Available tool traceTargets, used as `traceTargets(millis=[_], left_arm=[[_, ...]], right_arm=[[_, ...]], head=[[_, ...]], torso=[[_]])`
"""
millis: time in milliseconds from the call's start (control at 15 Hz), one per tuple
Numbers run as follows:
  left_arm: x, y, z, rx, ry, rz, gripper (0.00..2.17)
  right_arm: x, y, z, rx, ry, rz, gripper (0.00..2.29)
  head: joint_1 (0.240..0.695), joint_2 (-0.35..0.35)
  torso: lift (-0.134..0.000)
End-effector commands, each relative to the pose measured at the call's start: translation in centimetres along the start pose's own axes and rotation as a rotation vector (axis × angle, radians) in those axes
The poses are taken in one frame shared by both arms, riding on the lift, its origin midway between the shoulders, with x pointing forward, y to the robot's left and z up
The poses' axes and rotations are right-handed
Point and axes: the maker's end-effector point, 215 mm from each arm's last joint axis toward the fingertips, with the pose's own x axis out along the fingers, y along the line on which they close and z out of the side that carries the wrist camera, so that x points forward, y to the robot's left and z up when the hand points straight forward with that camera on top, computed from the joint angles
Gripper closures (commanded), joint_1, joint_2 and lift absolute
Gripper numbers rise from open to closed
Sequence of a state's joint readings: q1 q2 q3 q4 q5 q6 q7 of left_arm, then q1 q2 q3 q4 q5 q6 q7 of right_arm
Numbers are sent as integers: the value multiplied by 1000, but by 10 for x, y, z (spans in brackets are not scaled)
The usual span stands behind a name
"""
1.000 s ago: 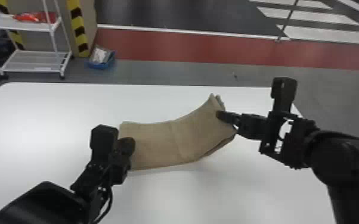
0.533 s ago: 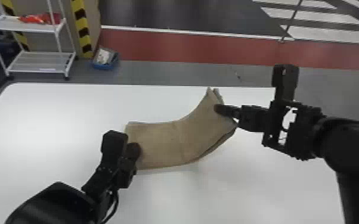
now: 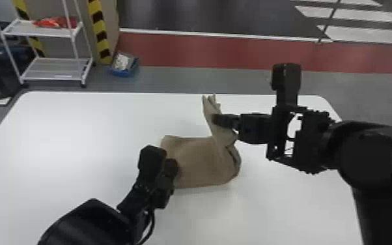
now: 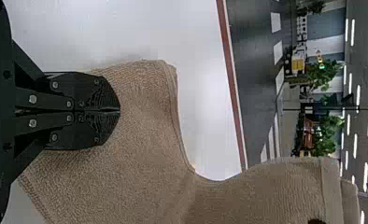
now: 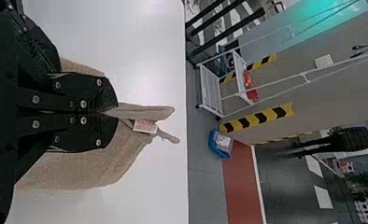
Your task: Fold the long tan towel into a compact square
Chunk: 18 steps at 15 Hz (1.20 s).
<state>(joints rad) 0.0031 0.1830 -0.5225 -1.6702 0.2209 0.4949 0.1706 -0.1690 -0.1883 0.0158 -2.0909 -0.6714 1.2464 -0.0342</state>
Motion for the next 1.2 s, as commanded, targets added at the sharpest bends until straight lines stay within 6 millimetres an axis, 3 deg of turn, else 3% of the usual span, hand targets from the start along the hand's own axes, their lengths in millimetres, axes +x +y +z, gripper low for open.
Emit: traceTargets(millis=[0,400,733,800,933,1000,1133], left_arm=[[0,-3,3,-1,-8,-3,2132],[0,-6,5,0,-18,-6,2132],[-1,-8,4,-2,-17,-10,2132],[-1,-8,5,-3,-19,-10,2132],[-1,-9,5,-2,-19,-13,2132],[-1,-9,4,-2,-17,-13,2128],[-1,-10,4,-1,-17,-14,2132]], right_arm=[[8,16,-12,-23,28,13,1477],[31,14,-48,-58,104,-34,1477],[43,29,-49,-72,97,-18,1453],[45,33,-51,-73,101,-12,1295],[49,33,-55,-77,106,-17,1271],[51,32,-58,-76,108,-19,974],[56,36,-61,-77,109,-11,883]], head=[[695,-96],[695,-77],[695,-62],[695,-59],[695,-52],[695,-48],[695,-46]], torso=[[-124],[-124],[-124],[-124],[-124],[-124],[-124]])
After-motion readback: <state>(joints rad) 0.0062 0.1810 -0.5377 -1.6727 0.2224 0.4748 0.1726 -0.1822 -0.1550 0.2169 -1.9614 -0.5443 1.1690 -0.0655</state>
